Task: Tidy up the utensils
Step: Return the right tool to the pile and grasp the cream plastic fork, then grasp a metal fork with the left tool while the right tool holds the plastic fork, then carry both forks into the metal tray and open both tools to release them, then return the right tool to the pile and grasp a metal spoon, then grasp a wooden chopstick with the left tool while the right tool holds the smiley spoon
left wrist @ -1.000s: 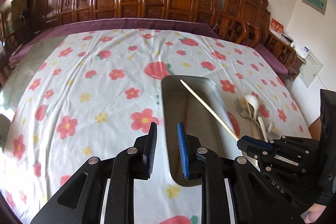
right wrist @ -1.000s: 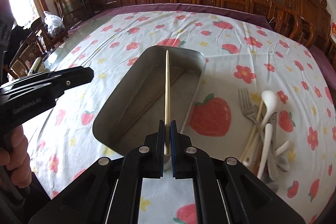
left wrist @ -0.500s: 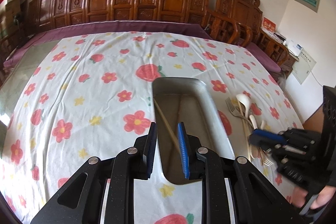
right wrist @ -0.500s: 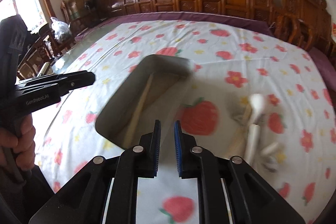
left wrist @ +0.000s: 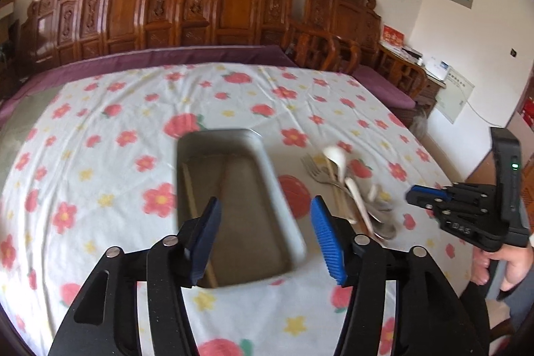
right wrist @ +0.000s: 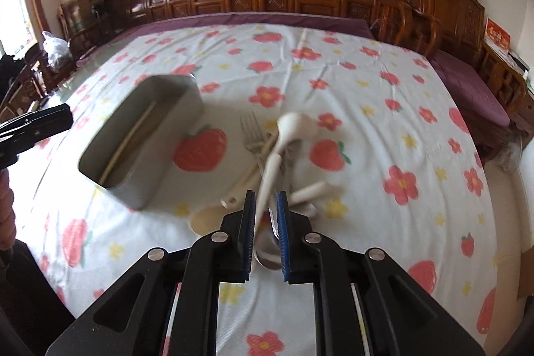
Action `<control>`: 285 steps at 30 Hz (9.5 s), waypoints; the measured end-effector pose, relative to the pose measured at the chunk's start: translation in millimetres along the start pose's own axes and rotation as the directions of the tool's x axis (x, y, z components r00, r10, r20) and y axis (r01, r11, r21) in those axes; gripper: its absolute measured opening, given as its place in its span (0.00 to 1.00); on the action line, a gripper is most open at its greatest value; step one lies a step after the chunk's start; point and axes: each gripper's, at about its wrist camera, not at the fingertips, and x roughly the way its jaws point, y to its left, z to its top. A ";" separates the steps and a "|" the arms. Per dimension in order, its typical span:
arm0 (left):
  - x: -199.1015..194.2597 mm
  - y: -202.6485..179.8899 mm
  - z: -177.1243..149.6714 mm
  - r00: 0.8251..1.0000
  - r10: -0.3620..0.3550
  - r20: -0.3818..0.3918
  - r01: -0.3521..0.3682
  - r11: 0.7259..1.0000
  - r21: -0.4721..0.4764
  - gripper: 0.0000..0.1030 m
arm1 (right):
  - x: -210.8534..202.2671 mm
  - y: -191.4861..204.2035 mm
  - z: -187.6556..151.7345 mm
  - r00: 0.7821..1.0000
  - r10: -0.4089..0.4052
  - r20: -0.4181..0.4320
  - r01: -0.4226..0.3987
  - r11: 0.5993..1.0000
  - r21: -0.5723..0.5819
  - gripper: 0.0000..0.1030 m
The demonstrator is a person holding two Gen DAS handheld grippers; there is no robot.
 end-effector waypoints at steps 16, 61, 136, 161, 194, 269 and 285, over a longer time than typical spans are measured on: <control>32.4 -67.1 -39.0 0.990 -0.085 -0.114 0.098 0.988 0.119 0.52 | 40.2 11.9 -31.3 0.993 0.059 -0.098 -0.059 0.998 -0.003 0.19; 98.8 -116.2 -26.2 0.973 -0.043 -0.226 0.061 0.996 0.070 0.45 | -34.0 -56.9 -59.1 0.999 0.048 -0.003 -0.047 0.996 0.079 0.07; 31.3 -49.4 22.4 0.994 0.072 -0.081 -0.071 0.997 0.021 0.02 | -26.0 23.6 5.7 0.985 0.161 0.066 -0.160 0.987 -0.020 0.07; 49.1 40.6 13.3 0.992 0.073 -0.101 -0.080 0.994 -0.070 0.02 | 31.6 98.8 61.7 0.976 0.214 0.041 -0.210 0.973 -0.098 0.07; 27.7 80.7 25.6 0.981 0.191 -0.040 -0.194 0.978 -0.083 0.14 | 78.7 137.5 76.3 0.964 0.264 -0.016 -0.264 0.964 -0.036 0.08; 51.4 -70.9 -35.1 0.992 -0.012 -0.127 0.035 0.983 0.178 0.64 | 68.0 -11.4 -17.6 0.986 -0.060 -0.157 0.074 0.994 0.084 0.07; 76.5 -105.9 -57.2 0.985 -0.055 -0.164 0.094 0.966 0.243 0.59 | 28.2 -30.4 -60.6 0.987 -0.079 -0.136 0.092 0.992 0.090 0.07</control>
